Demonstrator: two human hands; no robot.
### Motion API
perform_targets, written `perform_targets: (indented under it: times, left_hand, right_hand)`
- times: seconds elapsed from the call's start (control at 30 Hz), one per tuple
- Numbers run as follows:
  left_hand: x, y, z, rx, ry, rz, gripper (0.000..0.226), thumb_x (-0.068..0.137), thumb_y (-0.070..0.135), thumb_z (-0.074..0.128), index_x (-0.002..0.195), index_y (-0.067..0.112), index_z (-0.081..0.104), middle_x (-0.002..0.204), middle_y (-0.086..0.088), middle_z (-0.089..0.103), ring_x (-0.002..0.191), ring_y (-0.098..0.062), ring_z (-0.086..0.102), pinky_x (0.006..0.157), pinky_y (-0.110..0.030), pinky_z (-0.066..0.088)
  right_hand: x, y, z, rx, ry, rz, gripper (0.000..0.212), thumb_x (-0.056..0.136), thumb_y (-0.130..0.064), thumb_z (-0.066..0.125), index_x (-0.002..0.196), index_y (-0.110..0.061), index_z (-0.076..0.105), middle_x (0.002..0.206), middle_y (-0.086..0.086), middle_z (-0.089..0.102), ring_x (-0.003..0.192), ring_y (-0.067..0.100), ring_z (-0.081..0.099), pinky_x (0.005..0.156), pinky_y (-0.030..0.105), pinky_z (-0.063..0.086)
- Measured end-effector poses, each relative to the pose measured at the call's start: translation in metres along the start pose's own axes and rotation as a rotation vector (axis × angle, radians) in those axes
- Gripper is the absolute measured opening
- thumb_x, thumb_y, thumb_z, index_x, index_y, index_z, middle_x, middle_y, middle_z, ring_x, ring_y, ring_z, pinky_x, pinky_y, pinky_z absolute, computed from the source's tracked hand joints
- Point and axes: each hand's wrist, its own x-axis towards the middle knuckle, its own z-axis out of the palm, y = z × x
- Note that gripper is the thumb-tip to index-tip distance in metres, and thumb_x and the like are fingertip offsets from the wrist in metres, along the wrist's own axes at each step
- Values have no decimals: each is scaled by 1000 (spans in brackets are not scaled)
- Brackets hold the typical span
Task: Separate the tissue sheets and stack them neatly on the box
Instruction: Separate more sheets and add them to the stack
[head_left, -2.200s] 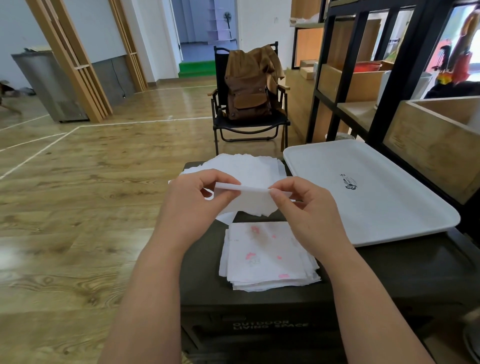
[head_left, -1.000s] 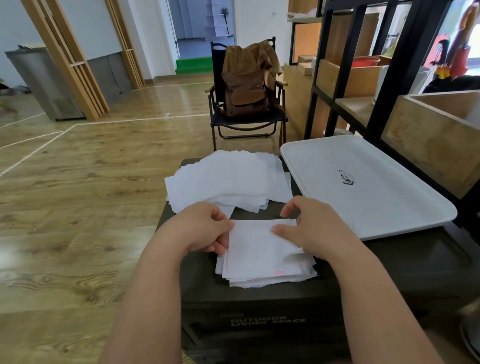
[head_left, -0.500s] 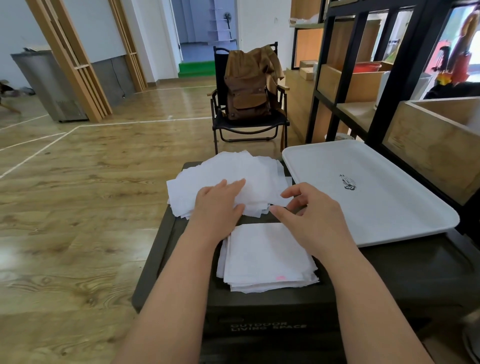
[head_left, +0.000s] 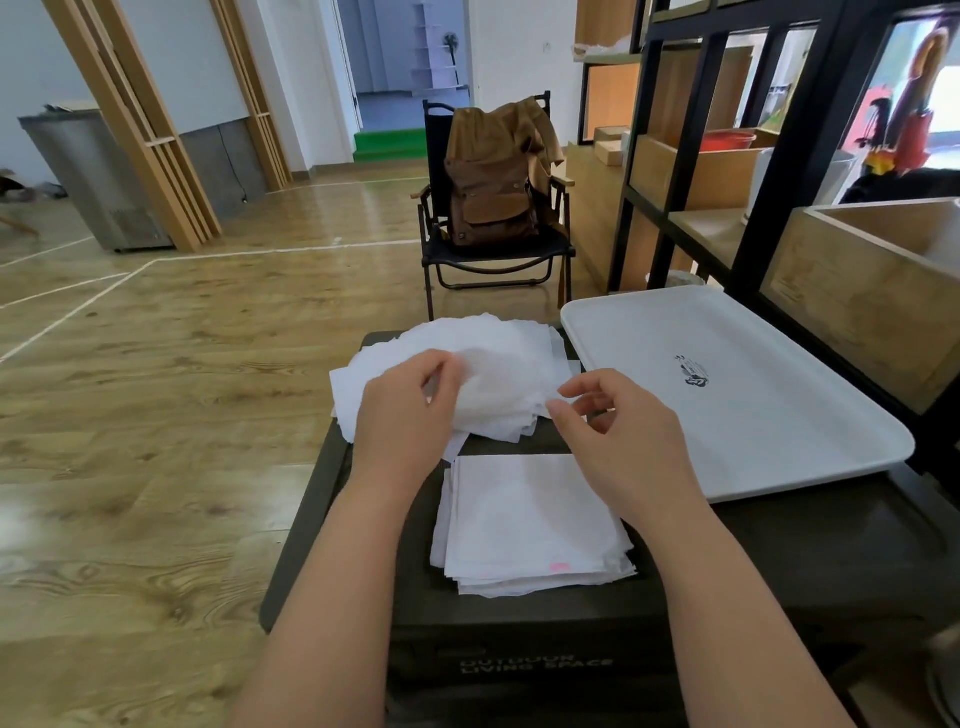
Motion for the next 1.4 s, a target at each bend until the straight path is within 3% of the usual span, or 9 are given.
perform_targets:
  times: [0.17, 0.33, 0.53, 0.67, 0.83, 1.0, 1.13, 1.23, 1.4]
  left_hand:
    - [-3, 26, -20, -638, 11, -482, 25, 97, 35, 58, 81, 31, 77, 91, -2, 76, 90, -24, 71, 81, -40, 57]
    - [-6, 30, -28, -823, -61, -697, 17, 95, 36, 63, 95, 24, 75, 95, 3, 77, 100, -22, 70, 84, -40, 56]
    - [-10, 30, -35, -458, -83, -431, 25, 91, 46, 64, 116, 42, 66, 94, 4, 76, 90, -12, 71, 85, -39, 57]
    - [-12, 24, -44, -296, -242, -194, 47, 90, 31, 70, 126, 54, 50, 85, 1, 75, 85, -13, 70, 77, -34, 55]
    - [-13, 23, -49, -173, -261, -46, 28, 84, 21, 77, 99, 45, 74, 96, 29, 70, 94, 0, 64, 84, -22, 49]
    - [-14, 24, -51, -113, -190, 1, 18, 82, 25, 78, 83, 43, 75, 88, 33, 69, 89, 7, 61, 72, -11, 40]
    - [-15, 29, -49, -108, -165, 35, 16, 81, 27, 78, 78, 43, 75, 86, 33, 68, 89, 12, 60, 69, -1, 38]
    - [-14, 29, -48, -110, -164, 60, 17, 81, 27, 79, 78, 43, 74, 89, 28, 67, 91, 6, 59, 72, -4, 40]
    - [-13, 24, -47, 96, -175, 69, 11, 80, 38, 77, 74, 44, 69, 104, 25, 50, 107, 1, 40, 84, -16, 35]
  right_hand:
    - [-3, -7, 2, 243, -174, 36, 51, 83, -51, 67, 123, -51, 35, 118, -23, 51, 107, -3, 49, 74, 8, 35]
    - [-5, -15, 4, 386, -269, 68, 62, 79, -56, 67, 127, -56, 29, 104, -26, 63, 96, 0, 63, 67, 12, 46]
    - [-6, -13, 3, 326, -153, -16, 41, 89, -30, 67, 115, -53, 45, 77, 10, 64, 77, 15, 64, 69, 20, 53]
    - [-6, -12, 3, 290, -125, -59, 26, 90, -26, 67, 106, -45, 60, 61, -8, 52, 61, 6, 51, 55, 12, 45]
    - [-6, -13, 4, 251, -96, -78, 20, 89, -26, 68, 102, -41, 65, 92, -13, 65, 82, 11, 62, 68, 16, 52]
    - [-6, -14, 5, 207, -14, -136, 26, 85, -30, 72, 95, -51, 60, 103, -24, 57, 96, -3, 55, 70, 7, 46]
    - [-5, -13, 7, 126, 48, -192, 26, 82, -37, 74, 92, -55, 58, 120, -20, 43, 116, 0, 43, 91, 18, 43]
    - [-4, -12, 7, 102, 56, -181, 18, 84, -36, 72, 83, -50, 61, 113, -21, 46, 114, 3, 47, 89, 24, 46]
    - [-5, -13, 2, 224, -10, -134, 11, 89, -33, 65, 81, -40, 63, 86, -22, 65, 91, -7, 56, 68, 4, 43]
